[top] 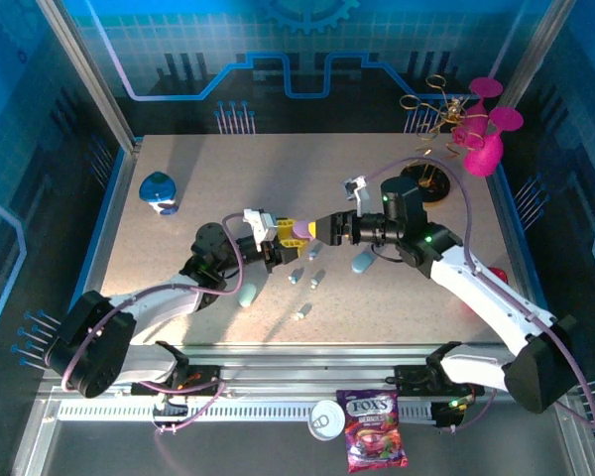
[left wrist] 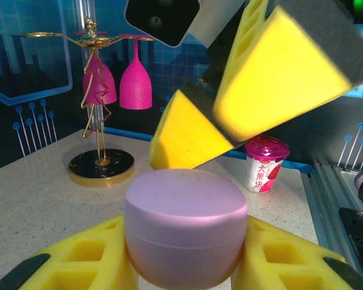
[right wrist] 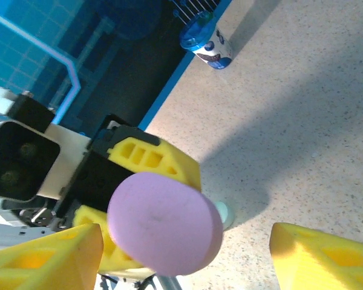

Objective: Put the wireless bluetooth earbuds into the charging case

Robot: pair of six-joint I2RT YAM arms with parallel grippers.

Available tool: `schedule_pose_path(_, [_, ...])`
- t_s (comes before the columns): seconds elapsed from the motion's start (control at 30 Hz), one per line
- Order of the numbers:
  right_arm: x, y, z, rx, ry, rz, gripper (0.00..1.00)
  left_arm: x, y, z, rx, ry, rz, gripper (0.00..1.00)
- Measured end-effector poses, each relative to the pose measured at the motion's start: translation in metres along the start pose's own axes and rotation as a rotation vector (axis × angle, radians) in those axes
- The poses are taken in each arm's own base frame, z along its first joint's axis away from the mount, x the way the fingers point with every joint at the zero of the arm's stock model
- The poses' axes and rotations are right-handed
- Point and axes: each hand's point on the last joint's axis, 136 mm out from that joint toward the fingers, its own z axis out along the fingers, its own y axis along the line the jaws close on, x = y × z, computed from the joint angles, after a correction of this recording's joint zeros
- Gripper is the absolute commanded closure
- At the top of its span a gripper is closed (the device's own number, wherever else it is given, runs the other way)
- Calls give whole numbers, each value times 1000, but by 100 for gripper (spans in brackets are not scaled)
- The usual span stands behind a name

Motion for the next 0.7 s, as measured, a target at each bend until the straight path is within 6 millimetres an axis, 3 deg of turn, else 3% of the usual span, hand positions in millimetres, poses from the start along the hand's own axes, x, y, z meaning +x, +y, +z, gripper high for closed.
schedule_pose_path(0.17, [-6, 3, 0, -94, -54, 171, 31, -10, 2, 0, -12, -40, 23, 80])
schedule_pose_path(0.43, [5, -5, 13, -241, -71, 476, 40, -18, 7, 1, -34, -84, 35, 79])
schedule_pose_path(0.57, [2, 2, 22, -309, -63, 548, 52, -13, 9, 3, -35, -79, 31, 80])
schedule_pose_path(0.7, [-1, 7, 26, -363, -64, 583, 73, -15, 10, 3, -37, -84, 35, 79])
